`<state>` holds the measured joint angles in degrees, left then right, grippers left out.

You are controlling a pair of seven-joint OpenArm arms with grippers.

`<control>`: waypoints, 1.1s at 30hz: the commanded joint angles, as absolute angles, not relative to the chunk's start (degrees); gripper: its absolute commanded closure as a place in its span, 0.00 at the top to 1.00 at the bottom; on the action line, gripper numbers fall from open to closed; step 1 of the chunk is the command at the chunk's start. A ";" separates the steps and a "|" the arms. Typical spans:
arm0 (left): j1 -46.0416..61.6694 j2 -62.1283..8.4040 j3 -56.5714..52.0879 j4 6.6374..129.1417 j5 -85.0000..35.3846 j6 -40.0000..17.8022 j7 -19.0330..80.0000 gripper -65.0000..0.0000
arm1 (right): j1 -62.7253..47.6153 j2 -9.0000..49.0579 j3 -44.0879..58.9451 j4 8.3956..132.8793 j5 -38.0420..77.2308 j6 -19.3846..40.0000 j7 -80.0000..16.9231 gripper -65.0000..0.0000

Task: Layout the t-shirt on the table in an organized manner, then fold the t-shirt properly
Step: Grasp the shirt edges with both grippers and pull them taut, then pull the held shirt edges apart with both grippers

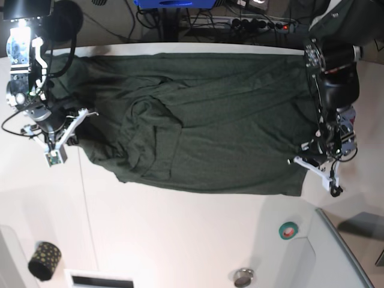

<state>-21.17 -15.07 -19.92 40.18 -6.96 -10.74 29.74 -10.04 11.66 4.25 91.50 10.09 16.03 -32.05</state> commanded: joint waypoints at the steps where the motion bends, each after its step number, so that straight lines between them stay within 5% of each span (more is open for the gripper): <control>1: -20.62 -15.78 -20.35 43.91 -6.90 -10.59 30.64 0.00 | -9.27 12.35 4.62 92.70 10.24 15.96 -30.81 0.01; 10: -12.44 -15.60 -20.35 65.01 -6.90 -10.51 39.52 0.00 | -9.19 12.44 4.35 92.70 10.15 15.96 -30.81 0.01; 26: -3.65 -15.69 -20.35 69.23 -6.90 -10.51 45.32 0.00 | -9.19 12.44 4.35 92.70 10.15 15.96 -30.81 0.01; 30: -1.27 -15.69 -20.44 76.26 -6.99 -10.51 46.46 0.47 | -9.19 12.44 4.35 92.70 10.15 15.96 -30.81 0.01; 33: -1.10 -15.69 -20.44 78.81 -6.99 -10.51 46.55 0.67 | -9.19 12.44 4.35 92.70 10.15 15.96 -30.81 0.01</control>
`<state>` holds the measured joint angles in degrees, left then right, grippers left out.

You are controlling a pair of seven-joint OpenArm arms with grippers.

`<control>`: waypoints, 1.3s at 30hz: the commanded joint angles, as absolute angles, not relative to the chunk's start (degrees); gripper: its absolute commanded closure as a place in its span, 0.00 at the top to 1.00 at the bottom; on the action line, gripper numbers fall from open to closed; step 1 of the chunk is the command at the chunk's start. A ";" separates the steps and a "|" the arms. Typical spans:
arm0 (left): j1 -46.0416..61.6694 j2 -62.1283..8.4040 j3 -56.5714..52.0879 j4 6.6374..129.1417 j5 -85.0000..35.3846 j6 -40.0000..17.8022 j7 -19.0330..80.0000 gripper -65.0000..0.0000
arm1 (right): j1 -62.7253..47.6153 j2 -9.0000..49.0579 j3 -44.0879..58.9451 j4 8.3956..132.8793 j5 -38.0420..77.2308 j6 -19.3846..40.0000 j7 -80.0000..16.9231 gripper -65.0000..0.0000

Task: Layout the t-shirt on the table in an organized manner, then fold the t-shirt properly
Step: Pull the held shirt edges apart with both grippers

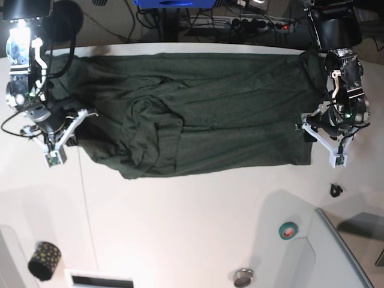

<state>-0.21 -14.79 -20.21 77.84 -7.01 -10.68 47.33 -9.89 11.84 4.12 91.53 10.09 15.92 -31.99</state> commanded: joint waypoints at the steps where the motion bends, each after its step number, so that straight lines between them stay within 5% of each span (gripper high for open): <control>1: -1.45 -15.69 -20.44 78.90 -6.99 -10.51 46.55 0.70 | -9.19 12.44 4.35 92.70 10.15 15.96 -30.81 0.01; 7: -6.73 -15.60 -24.66 74.59 -6.99 -10.77 46.11 0.68 | -9.19 12.44 4.35 92.70 10.15 15.96 -30.81 0.01; 12: -14.55 -16.31 -25.19 62.02 -6.90 -14.90 43.74 0.68 | -9.19 12.44 4.35 92.70 10.15 15.96 -30.81 0.01; 25: -26.95 -18.51 -24.66 32.66 -6.46 -15.08 30.64 0.68 | -9.19 12.44 4.70 92.70 10.15 15.96 -30.81 0.01; 35: -27.03 -18.33 -18.24 30.29 -6.99 -15.25 29.14 0.66 | -8.75 12.44 4.44 92.70 10.15 15.96 -30.81 0.01; 37: -27.03 -18.33 -18.51 30.29 -6.99 -15.25 29.05 0.55 | -8.48 12.44 4.53 92.62 10.15 15.96 -30.81 0.01; 39: -27.03 -18.33 -18.51 30.29 -6.99 -15.25 28.97 0.30 | -8.48 12.44 4.44 92.62 10.15 15.96 -30.81 0.01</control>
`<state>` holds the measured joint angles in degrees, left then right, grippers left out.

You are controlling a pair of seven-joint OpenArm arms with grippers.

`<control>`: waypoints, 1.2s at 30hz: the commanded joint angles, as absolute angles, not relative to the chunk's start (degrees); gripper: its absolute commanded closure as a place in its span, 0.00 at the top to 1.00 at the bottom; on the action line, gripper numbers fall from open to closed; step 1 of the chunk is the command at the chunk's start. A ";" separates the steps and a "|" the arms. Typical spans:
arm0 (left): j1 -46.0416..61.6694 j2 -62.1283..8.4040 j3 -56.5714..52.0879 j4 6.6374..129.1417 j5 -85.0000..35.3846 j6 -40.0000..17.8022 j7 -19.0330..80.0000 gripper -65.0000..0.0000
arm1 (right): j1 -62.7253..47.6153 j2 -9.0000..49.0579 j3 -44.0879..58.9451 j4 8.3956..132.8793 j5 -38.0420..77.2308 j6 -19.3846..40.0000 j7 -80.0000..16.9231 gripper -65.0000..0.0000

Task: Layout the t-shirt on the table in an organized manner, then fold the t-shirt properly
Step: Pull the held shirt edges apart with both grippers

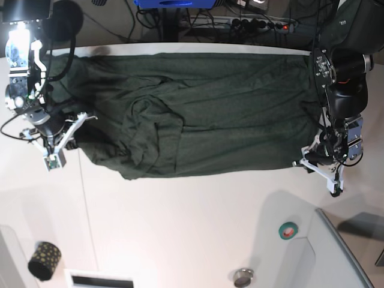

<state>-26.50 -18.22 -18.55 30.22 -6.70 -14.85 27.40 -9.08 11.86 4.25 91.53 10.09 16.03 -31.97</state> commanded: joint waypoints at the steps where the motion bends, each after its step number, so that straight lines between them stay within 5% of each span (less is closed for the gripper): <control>1: -27.03 -18.33 -18.51 30.37 -6.99 -15.25 28.97 0.18 | -8.48 12.44 4.44 92.62 10.15 15.96 -30.81 0.01; 2: -27.03 -18.33 -18.51 30.37 -6.99 -15.25 28.79 0.03 | -8.48 12.44 4.35 92.62 10.15 15.96 -30.81 0.01; 3: -27.03 -18.33 -18.51 30.37 -6.99 -15.25 27.82 0.00 | -8.40 12.44 4.35 92.62 10.15 15.96 -30.81 0.01; 28: -33.63 -18.33 -18.68 37.76 -6.90 -15.25 28.18 0.00 | 16.57 12.53 4.18 64.84 9.98 15.96 -30.29 0.01; 36: -30.55 -18.33 -18.77 45.14 -8.04 -15.25 29.49 0.00 | 17.19 12.53 4.26 62.20 10.07 15.96 -26.59 0.01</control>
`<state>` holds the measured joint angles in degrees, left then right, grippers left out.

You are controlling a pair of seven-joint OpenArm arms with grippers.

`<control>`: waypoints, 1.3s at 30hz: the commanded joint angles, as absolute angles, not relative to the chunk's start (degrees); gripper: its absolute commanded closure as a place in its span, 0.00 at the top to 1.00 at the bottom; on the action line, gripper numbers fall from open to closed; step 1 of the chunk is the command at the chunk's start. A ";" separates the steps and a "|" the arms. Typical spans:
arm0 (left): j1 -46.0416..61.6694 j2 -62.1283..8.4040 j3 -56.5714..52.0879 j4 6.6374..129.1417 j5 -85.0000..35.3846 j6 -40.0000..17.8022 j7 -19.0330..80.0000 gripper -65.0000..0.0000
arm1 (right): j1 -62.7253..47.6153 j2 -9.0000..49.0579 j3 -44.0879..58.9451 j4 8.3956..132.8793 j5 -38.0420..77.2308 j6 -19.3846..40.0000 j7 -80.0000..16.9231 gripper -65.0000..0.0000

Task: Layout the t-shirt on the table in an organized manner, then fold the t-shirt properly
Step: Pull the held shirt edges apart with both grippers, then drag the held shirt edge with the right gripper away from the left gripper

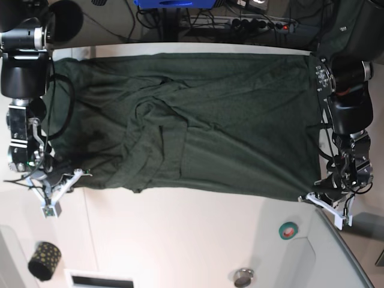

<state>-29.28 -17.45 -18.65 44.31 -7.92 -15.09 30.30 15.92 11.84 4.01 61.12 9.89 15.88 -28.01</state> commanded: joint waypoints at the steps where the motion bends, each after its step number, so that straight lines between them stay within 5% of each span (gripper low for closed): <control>1: -29.76 -18.51 -18.77 46.90 -9.71 -15.25 31.08 0.00 | 16.48 12.62 4.26 62.81 10.07 15.96 -26.42 0.01; 8: -20.00 -20.00 -18.07 60.53 -22.99 -15.16 36.26 0.00 | 11.38 13.23 4.62 70.37 10.07 21.76 -26.68 0.01; 18: -3.82 -19.82 -18.77 78.29 -23.25 -15.16 39.34 0.00 | 2.86 13.23 7.25 75.65 10.15 22.20 -26.68 0.01; 25: 1.89 -19.91 -18.77 79.60 -23.25 -15.16 39.34 0.00 | 2.42 13.23 7.25 72.40 10.07 21.85 -26.68 0.04; 32: 2.77 -19.91 -18.68 79.43 -23.25 -15.16 39.16 0.00 | 3.47 13.23 6.90 81.98 10.15 22.55 -38.11 0.59; 36: 2.77 -19.91 -18.68 79.34 -23.25 -15.16 39.16 0.00 | 7.16 13.05 5.41 84.97 10.15 28.88 -41.19 0.58; 39: 2.68 -19.91 -18.68 79.25 -23.16 -15.16 39.16 0.00 | 13.67 12.88 2.33 75.82 10.07 32.04 -43.12 0.58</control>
